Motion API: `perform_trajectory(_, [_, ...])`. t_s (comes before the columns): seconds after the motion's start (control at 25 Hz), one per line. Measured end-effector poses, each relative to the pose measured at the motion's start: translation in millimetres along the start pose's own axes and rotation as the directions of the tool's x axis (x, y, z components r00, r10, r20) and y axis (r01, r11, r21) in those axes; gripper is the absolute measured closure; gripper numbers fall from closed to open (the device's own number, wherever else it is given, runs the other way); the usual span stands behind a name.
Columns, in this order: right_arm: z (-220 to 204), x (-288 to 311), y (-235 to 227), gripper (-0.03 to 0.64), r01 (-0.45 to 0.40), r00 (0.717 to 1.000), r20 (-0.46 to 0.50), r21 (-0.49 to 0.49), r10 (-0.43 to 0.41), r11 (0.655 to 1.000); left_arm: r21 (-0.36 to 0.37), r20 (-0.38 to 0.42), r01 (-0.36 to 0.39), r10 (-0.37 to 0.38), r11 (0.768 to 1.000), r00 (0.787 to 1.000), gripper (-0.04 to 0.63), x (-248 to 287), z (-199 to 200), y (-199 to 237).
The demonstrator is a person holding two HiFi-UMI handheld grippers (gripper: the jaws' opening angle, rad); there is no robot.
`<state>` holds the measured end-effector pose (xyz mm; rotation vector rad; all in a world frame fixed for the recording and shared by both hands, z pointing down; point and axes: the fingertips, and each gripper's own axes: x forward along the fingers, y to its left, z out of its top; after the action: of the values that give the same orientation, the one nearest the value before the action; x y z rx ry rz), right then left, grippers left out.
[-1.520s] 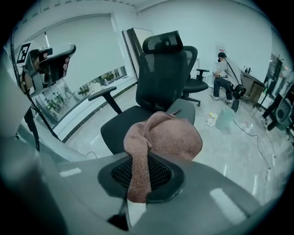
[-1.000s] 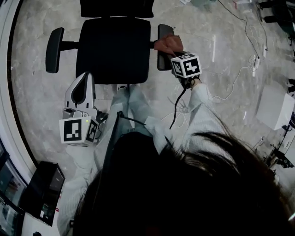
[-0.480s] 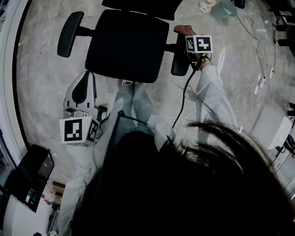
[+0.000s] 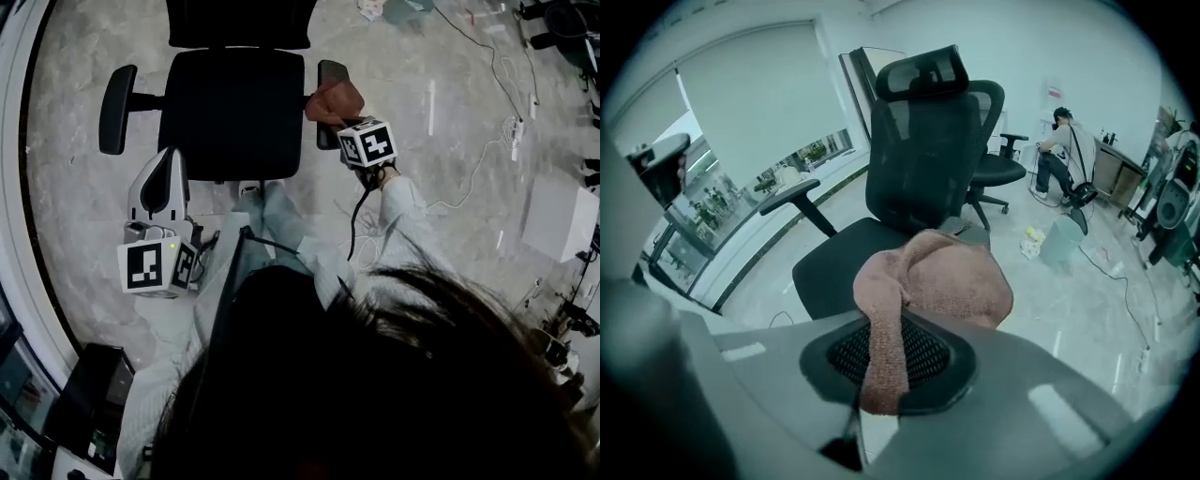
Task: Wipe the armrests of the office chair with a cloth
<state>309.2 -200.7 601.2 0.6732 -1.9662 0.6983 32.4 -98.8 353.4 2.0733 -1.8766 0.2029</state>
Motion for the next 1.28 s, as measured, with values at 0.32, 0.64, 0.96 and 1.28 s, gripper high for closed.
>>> perform_trajectory(0.32, [-72.1, -41.7, 44.0, 0.592, -0.03, 0.999, 0.018, 0.017, 0.03, 0.999, 0.038, 0.019, 0.105, -0.106, 0.994, 0.994, 0.592, 9.2, 16.3, -53.1])
perform_trajectory(0.64, [-74.7, -44.0, 47.0, 0.592, -0.032, 0.997, 0.074, 0.11, 0.024, 0.993, 0.046, 0.021, 0.116, -0.118, 0.992, 0.993, 0.592, 4.2, 19.0, -55.8])
perform_trajectory(0.96, [-9.4, -132.5, 49.5, 0.592, -0.105, 0.88, 0.474, 0.215, -0.01, 0.971, 0.035, 0.084, 0.09, -0.093, 0.995, 0.992, 0.592, -20.4, 39.6, -44.7])
perform_trajectory(1.28, [54.9, -278.5, 89.7, 0.592, -0.136, 0.593, 0.805, 0.137, -0.03, 0.981, -0.034, 0.192, 0.047, -0.04, 0.998, 0.981, 0.592, -48.0, 78.9, -17.2])
